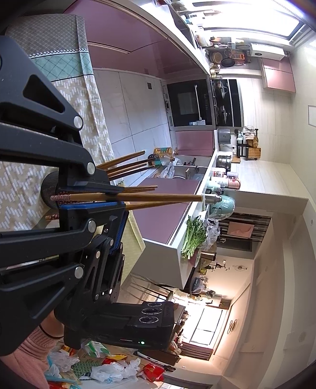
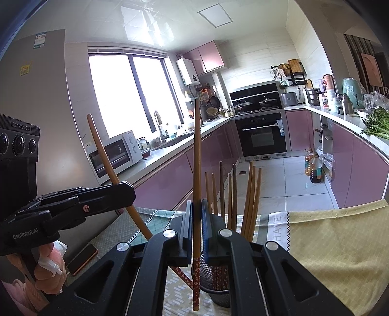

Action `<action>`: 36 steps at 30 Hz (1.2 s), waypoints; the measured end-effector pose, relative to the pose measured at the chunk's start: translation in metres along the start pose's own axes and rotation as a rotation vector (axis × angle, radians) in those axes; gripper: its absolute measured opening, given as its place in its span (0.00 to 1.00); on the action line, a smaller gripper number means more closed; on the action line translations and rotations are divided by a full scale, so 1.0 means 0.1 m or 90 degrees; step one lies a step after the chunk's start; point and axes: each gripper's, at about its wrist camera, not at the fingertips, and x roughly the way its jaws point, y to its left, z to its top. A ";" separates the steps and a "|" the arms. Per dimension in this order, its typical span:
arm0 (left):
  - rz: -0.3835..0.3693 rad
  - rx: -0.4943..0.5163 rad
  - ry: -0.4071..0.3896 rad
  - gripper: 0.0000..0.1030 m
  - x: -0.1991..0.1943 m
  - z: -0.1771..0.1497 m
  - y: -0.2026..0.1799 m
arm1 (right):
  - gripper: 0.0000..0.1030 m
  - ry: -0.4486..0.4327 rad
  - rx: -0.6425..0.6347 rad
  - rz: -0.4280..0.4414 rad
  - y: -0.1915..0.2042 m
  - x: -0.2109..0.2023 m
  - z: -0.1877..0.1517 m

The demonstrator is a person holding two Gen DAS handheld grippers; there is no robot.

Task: Organize utensils
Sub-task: 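Lower both chopsticks into the black mesh holder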

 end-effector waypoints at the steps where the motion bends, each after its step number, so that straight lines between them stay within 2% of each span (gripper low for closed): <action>1: 0.001 0.000 -0.002 0.07 0.00 0.01 0.00 | 0.06 0.000 0.002 0.000 0.00 0.00 -0.01; 15: 0.001 -0.011 -0.013 0.07 0.04 0.03 0.00 | 0.06 -0.013 0.000 -0.011 0.00 0.06 0.08; 36: -0.001 -0.022 0.023 0.07 0.17 0.01 0.09 | 0.06 -0.012 0.003 -0.040 -0.03 0.21 0.08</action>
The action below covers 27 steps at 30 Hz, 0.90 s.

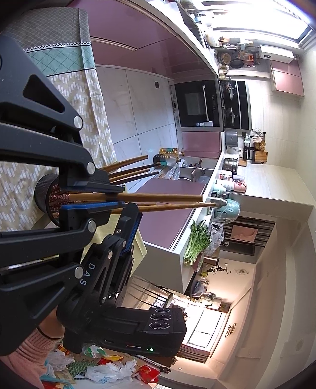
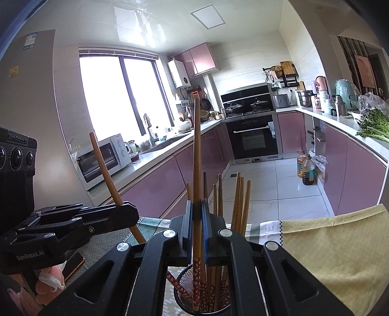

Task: Organize utensils
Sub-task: 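Lower both chopsticks into the black mesh holder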

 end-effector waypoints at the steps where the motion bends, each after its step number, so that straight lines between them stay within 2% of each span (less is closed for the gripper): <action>1: 0.001 -0.001 0.001 0.07 0.01 0.01 0.01 | 0.05 -0.001 -0.002 -0.003 0.00 0.01 0.00; 18: 0.000 -0.014 0.028 0.07 0.17 0.01 0.08 | 0.05 -0.001 -0.015 -0.024 0.03 0.14 -0.06; 27: 0.000 -0.004 0.061 0.07 0.29 -0.08 0.09 | 0.06 0.031 -0.015 -0.027 0.00 0.23 -0.22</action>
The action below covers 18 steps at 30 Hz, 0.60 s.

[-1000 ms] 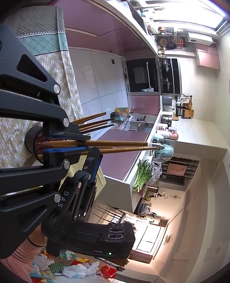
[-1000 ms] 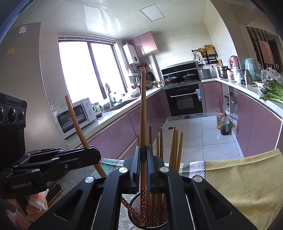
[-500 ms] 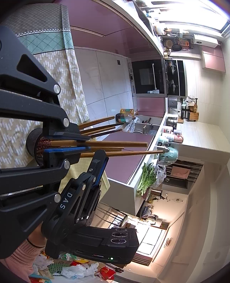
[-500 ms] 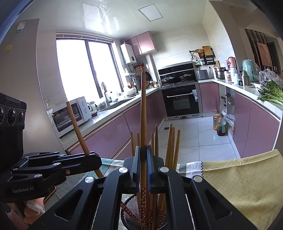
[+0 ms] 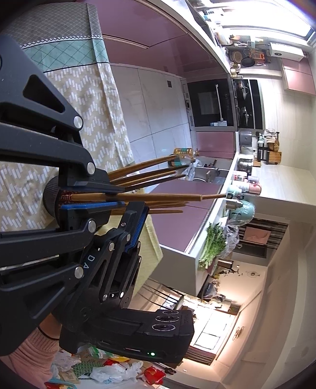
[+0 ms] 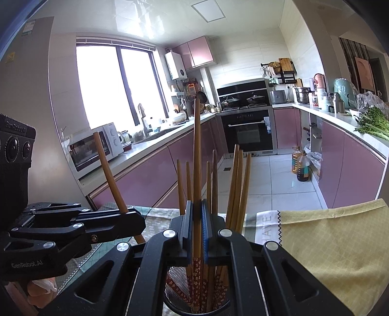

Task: Organize utensils
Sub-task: 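Lower both chopsticks into the black mesh holder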

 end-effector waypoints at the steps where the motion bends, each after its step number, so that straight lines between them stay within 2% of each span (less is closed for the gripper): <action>1: -0.001 0.000 0.004 0.07 0.02 -0.01 0.00 | 0.06 0.003 0.000 0.000 0.00 0.00 -0.01; 18: -0.002 0.001 0.020 0.07 0.16 -0.13 0.03 | 0.06 0.023 0.007 -0.003 -0.06 0.04 -0.12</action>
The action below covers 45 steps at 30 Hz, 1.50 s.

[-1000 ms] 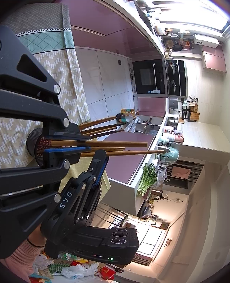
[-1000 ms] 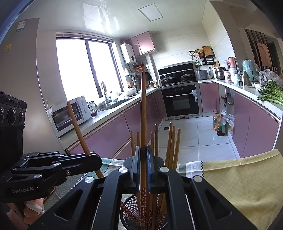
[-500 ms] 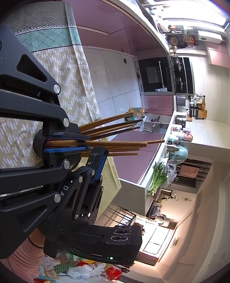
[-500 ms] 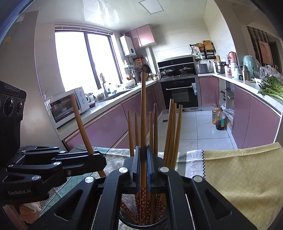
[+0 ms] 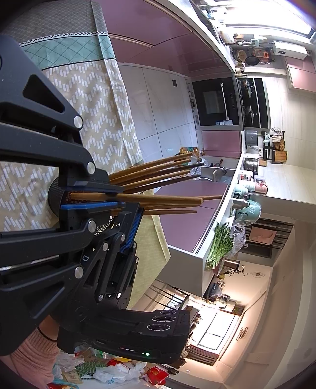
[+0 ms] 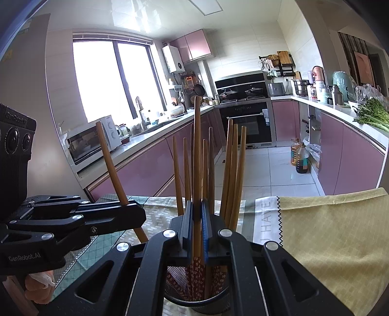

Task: Organize utensils
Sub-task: 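Lower both chopsticks into the black mesh holder, then open both tools and withdraw them from the holder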

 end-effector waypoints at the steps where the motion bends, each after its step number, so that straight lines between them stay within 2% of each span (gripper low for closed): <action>1: 0.001 0.000 0.001 0.07 0.01 0.00 -0.01 | 0.06 0.000 -0.001 0.000 0.00 0.00 0.00; 20: 0.012 -0.018 0.035 0.08 0.36 -0.04 0.13 | 0.06 0.037 -0.003 -0.003 -0.07 0.10 -0.06; 30: -0.005 -0.037 0.060 0.10 0.54 -0.13 0.21 | 0.08 0.041 0.002 -0.003 -0.08 0.12 -0.05; 32: -0.006 -0.037 0.062 0.18 0.55 -0.16 0.22 | 0.08 0.041 0.004 -0.004 -0.09 0.11 -0.06; 33: -0.011 -0.038 0.063 0.21 0.55 -0.18 0.23 | 0.11 0.041 0.003 -0.004 -0.09 0.10 -0.07; 35: -0.010 -0.042 0.058 0.22 0.54 -0.23 0.25 | 0.13 0.039 0.000 -0.007 -0.09 0.07 -0.09; 36: -0.011 -0.046 0.054 0.26 0.53 -0.24 0.26 | 0.16 0.038 0.002 -0.007 -0.09 0.05 -0.10; 37: -0.013 -0.049 0.050 0.32 0.51 -0.26 0.27 | 0.20 0.036 0.004 -0.006 -0.10 0.03 -0.11; 41: -0.001 -0.058 0.022 0.39 0.39 -0.38 0.30 | 0.32 0.023 0.004 -0.009 -0.10 -0.07 -0.15; 42: 0.006 -0.061 0.010 0.42 0.35 -0.40 0.30 | 0.38 0.020 0.002 -0.011 -0.09 -0.12 -0.16; 44: 0.024 -0.065 -0.011 0.51 0.23 -0.47 0.32 | 0.45 0.013 -0.005 -0.017 -0.05 -0.17 -0.19; 45: 0.039 -0.069 -0.026 0.58 0.16 -0.51 0.34 | 0.50 0.007 -0.012 -0.024 -0.04 -0.22 -0.21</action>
